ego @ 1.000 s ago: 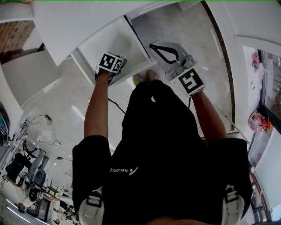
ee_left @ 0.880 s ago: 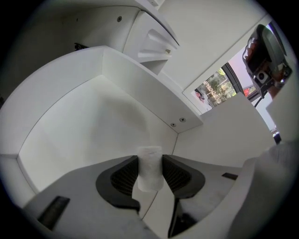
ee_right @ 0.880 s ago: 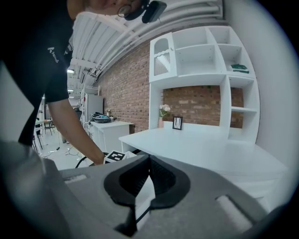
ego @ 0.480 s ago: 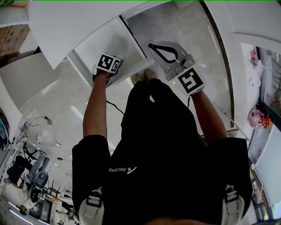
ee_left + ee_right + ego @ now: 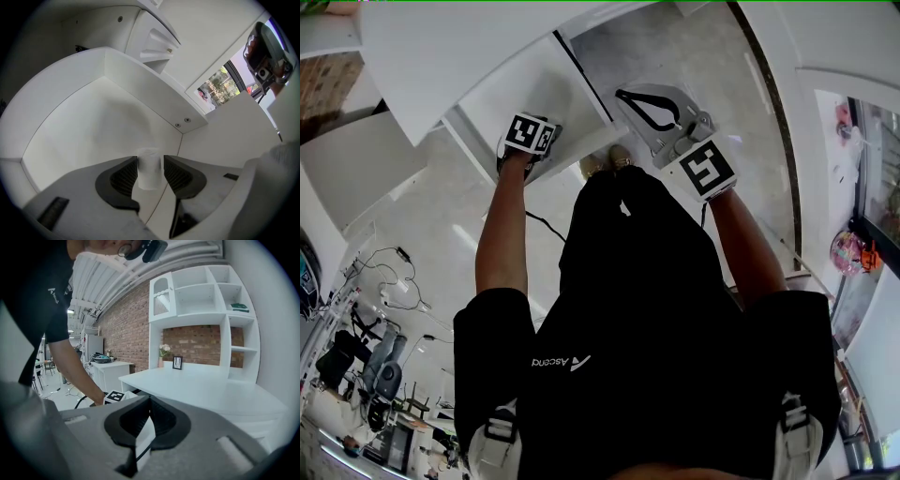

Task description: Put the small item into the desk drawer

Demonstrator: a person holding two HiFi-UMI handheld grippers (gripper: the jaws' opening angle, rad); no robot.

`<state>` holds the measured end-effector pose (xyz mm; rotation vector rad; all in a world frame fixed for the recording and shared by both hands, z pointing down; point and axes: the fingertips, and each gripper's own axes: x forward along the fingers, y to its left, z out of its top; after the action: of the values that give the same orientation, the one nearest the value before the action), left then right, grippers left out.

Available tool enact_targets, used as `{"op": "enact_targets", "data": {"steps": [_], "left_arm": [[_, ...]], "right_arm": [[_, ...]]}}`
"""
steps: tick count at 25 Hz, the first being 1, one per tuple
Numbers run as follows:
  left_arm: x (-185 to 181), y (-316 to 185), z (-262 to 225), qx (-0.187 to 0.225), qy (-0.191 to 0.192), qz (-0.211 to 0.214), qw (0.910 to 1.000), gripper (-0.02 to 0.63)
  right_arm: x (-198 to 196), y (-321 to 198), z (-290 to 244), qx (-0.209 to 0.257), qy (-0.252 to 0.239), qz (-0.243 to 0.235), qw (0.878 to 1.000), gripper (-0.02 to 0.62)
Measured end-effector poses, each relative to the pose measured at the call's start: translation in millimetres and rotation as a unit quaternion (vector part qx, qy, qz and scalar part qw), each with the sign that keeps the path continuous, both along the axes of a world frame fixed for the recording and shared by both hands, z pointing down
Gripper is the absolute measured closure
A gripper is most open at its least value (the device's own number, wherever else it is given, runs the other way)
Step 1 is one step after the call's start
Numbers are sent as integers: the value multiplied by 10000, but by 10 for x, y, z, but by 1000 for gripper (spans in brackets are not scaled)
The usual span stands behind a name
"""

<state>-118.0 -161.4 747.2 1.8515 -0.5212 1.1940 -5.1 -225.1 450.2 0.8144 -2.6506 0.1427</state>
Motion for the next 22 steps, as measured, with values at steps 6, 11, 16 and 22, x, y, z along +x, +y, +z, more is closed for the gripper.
{"op": "enact_targets", "data": {"steps": [6, 11, 16, 22], "left_arm": [[11, -81, -209, 294, 5, -72, 9995, 433], [-16, -193, -457, 661, -3, -94, 9978, 433], [-12, -281, -838, 1208, 32, -264, 9923, 433], [90, -418, -1463, 2171, 622, -767, 9711, 445]], "right_arm": [[5, 52, -46, 43, -71, -72, 9999, 595], [-30, 72, -107, 76, -142, -130, 9998, 595], [-79, 123, -200, 166, -247, -241, 9993, 595], [-167, 198, -308, 224, -418, -360, 9982, 595]]}}
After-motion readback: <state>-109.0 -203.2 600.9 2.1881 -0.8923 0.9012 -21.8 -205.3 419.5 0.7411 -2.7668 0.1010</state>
